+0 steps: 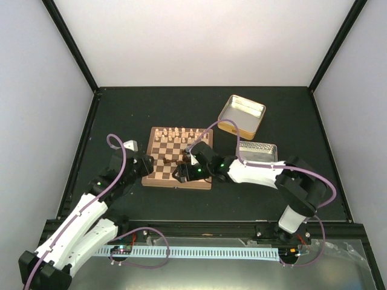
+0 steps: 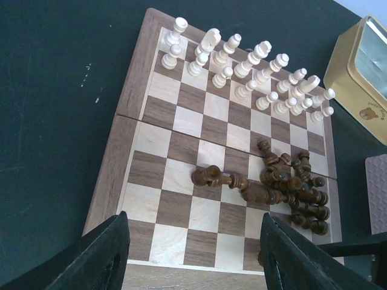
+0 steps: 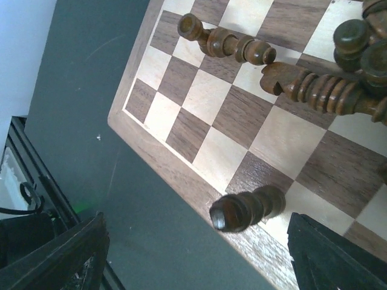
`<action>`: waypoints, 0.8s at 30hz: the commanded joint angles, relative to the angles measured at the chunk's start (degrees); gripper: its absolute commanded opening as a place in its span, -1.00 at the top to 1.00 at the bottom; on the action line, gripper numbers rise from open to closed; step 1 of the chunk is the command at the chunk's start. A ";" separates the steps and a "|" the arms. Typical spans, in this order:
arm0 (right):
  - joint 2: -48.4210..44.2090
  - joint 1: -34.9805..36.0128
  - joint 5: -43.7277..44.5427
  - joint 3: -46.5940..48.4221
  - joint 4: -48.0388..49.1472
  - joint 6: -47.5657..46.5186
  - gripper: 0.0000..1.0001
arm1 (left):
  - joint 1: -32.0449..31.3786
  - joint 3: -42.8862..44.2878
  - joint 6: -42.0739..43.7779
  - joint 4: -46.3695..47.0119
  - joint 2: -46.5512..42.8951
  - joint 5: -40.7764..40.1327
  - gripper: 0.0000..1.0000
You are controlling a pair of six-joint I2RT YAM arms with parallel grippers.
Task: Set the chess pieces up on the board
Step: Place the chess piece on the chessboard.
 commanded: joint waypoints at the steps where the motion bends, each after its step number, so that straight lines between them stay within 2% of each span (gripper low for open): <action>1: 3.37 0.91 -1.17 2.69 0.67 1.42 -0.64 | 1.04 -0.39 1.07 -0.56 -0.05 1.88 -0.22; 8: 6.77 1.20 -2.11 4.58 0.19 1.97 -0.61 | 1.92 -0.59 1.95 -0.88 -0.16 2.19 -0.22; 17: 9.26 1.22 -3.95 5.37 1.38 2.85 -0.41 | 2.56 -0.70 2.35 -1.15 -0.18 2.55 -0.22; 24: 3.80 1.18 1.73 4.67 -1.90 2.52 -0.51 | 2.74 -0.05 3.13 -1.50 -0.26 3.37 -0.23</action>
